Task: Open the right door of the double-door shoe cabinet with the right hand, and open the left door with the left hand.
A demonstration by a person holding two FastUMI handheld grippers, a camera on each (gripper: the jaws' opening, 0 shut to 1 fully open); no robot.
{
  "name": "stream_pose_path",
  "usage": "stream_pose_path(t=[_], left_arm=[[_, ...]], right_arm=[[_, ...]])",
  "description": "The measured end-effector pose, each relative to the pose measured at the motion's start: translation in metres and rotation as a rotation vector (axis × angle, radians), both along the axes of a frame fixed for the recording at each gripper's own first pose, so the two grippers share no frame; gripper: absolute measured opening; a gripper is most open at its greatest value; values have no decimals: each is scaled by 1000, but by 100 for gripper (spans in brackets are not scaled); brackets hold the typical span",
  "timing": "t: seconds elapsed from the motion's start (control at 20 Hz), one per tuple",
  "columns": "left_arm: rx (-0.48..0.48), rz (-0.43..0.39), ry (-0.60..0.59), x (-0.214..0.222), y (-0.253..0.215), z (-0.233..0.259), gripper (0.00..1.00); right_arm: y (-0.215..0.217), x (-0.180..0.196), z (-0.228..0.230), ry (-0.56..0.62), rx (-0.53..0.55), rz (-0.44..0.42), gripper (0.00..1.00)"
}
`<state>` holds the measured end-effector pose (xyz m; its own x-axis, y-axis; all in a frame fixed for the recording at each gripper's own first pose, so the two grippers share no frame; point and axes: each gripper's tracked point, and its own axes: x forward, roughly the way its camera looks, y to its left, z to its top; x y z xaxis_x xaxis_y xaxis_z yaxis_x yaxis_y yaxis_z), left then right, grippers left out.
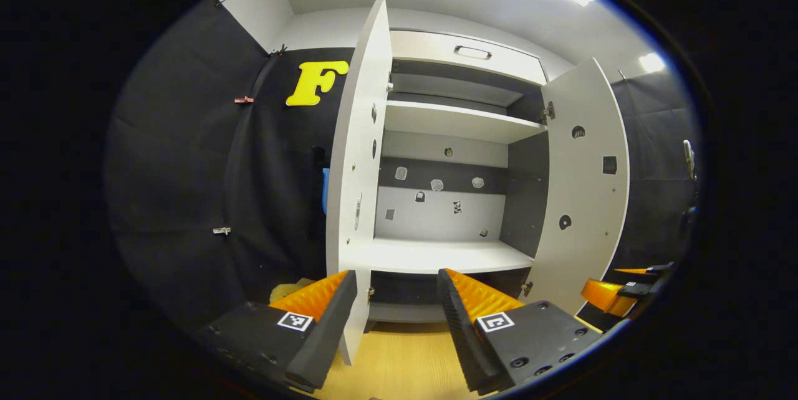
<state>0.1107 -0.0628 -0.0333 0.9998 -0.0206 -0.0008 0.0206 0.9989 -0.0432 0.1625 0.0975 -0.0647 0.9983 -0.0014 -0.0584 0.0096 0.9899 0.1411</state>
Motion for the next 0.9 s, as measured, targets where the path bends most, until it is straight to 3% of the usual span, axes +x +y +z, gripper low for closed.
stream_pose_path(t=[0.25,0.9], left_arm=[[24,-23,5,0,-11,-9,95],[36,-66,15,10,-14,-28,95]], right_arm=[[12,-9,-7,2,21,5,98],[6,-3,1,-17,-41,-36,99]])
